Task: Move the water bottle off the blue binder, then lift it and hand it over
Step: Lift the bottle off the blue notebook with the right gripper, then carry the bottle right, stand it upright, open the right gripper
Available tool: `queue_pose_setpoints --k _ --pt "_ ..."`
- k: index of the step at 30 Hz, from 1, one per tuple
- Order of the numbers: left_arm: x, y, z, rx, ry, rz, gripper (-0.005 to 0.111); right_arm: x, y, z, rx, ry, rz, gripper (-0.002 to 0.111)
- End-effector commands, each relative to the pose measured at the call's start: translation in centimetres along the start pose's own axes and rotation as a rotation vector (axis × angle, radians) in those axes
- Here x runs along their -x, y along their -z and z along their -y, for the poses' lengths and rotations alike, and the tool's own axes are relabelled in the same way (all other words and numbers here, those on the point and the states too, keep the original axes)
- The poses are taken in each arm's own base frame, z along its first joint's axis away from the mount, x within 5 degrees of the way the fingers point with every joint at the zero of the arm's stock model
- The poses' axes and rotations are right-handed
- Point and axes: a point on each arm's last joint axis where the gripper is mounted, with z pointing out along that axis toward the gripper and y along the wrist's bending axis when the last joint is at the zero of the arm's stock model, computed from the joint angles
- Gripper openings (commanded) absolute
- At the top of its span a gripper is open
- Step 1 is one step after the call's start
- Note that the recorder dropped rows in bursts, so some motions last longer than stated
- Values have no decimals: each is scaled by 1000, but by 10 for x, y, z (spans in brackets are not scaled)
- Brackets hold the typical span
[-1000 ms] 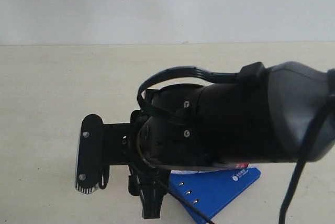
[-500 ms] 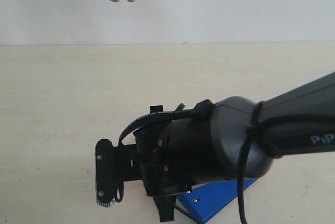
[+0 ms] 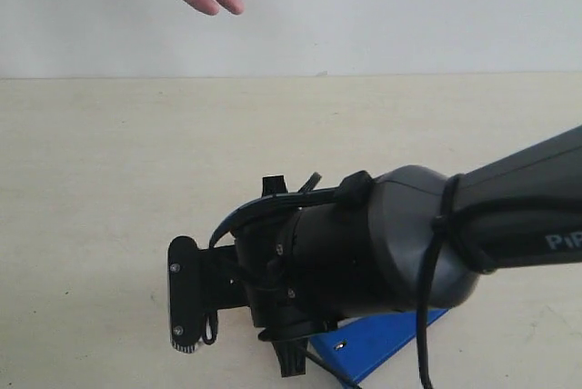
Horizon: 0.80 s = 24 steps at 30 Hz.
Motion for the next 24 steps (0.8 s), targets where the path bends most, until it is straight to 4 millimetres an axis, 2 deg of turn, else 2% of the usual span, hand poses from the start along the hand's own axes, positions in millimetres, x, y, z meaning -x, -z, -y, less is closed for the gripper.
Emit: queue_pose_setpoints --k 1,4,8,17,24 --pt "1 0 0 1 1 11 5 -3 25 24 -120 -53 48 0" --pt "1 0 0 1 1 11 5 -8 46 43 -230 -149 85 0" --pt "1 0 0 1 1 11 5 -24 62 64 -322 -244 66 0" --pt "1 0 0 1 1 11 5 -106 46 115 -463 -643 -93 0" --pt "1 0 0 1 1 11 5 -149 66 147 -644 -919 -16 0"
